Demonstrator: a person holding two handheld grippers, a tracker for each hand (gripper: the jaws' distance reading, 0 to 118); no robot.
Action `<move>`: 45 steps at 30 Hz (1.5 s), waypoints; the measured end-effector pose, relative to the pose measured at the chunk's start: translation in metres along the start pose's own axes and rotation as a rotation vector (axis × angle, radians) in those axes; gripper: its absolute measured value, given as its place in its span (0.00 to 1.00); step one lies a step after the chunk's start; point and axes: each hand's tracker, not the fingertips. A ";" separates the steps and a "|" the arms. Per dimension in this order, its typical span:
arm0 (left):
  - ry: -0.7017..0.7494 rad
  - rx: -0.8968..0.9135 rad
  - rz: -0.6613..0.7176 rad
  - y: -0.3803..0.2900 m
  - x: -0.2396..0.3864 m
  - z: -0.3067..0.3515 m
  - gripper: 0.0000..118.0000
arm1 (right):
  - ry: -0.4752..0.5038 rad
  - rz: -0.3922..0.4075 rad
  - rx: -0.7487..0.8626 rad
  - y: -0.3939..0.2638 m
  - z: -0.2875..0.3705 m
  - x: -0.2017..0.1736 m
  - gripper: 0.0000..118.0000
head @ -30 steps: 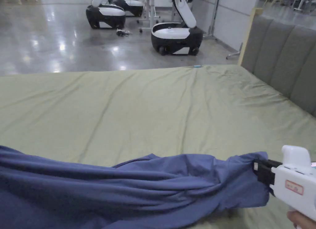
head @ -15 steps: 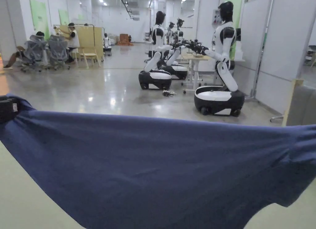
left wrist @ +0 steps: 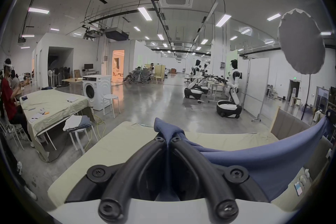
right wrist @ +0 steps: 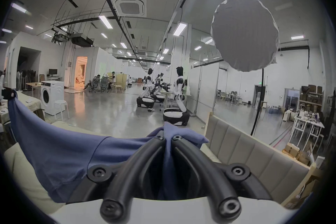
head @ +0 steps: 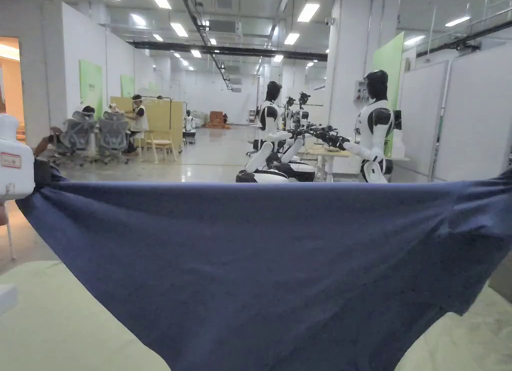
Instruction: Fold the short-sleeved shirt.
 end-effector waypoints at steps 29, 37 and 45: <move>-0.017 -0.189 -0.125 -0.139 0.089 -0.229 0.00 | -0.049 0.052 -0.224 -0.166 -0.219 -0.041 0.01; -0.146 -0.319 -0.270 -0.286 0.072 -0.167 0.00 | -0.002 0.019 -0.362 -0.289 -0.137 -0.039 0.01; -0.209 -0.398 -0.190 -0.350 0.028 -0.064 0.00 | 0.028 -0.037 -0.422 -0.346 -0.006 -0.024 0.01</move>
